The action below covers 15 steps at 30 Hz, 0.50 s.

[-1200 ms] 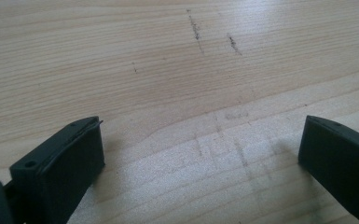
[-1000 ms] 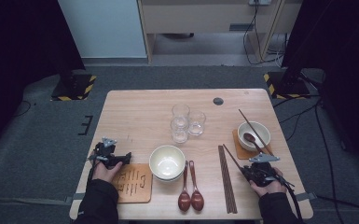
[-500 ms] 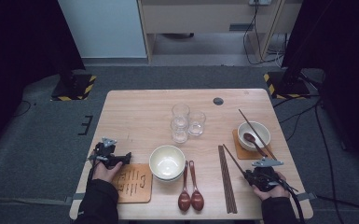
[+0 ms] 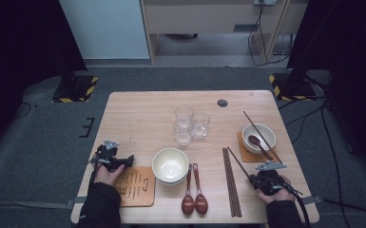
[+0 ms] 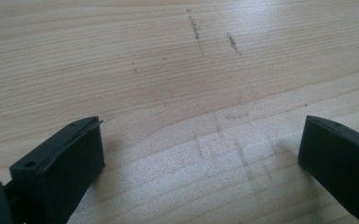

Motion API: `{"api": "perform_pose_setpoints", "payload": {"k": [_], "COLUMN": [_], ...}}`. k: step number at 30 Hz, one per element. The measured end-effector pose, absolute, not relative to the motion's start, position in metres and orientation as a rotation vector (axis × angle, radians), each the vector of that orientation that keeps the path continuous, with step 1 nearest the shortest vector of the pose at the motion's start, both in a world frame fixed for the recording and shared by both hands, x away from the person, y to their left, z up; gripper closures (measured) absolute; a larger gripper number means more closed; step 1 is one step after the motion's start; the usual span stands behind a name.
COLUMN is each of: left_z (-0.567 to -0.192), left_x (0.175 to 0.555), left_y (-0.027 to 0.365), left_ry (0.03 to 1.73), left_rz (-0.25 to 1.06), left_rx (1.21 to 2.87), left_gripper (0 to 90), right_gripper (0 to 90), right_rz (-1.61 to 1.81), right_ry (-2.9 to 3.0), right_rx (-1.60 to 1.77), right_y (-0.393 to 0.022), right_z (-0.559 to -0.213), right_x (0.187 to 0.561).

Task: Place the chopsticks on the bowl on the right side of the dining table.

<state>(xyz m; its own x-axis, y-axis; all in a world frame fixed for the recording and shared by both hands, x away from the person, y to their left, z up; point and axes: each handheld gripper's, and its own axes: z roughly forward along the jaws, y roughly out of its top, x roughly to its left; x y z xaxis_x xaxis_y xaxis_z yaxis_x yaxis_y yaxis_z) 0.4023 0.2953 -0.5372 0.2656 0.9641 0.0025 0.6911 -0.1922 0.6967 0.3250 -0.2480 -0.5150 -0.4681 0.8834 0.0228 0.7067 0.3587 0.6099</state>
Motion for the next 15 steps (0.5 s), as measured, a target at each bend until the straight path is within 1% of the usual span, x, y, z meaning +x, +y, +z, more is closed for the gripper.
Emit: {"api": "perform_pose_setpoints", "payload": {"k": [9,15], "left_z": [-0.5372,-0.5372], "left_x": [0.4023,0.4023], "left_y": [0.2953,0.2953], "left_ry": [1.491,1.491], "left_rz": [0.608,0.608], "left_rx": [1.959,1.959], "left_gripper": [0.0,0.0], "right_gripper": [84.9,84.9], "right_rz": [0.785,0.840], "right_ry": [2.312,2.281], "right_rx": [1.404,1.430], "right_y": [-0.2471,-0.2512], "right_z": [-0.5147,-0.5078], "right_x": [0.3263,0.3263]}}
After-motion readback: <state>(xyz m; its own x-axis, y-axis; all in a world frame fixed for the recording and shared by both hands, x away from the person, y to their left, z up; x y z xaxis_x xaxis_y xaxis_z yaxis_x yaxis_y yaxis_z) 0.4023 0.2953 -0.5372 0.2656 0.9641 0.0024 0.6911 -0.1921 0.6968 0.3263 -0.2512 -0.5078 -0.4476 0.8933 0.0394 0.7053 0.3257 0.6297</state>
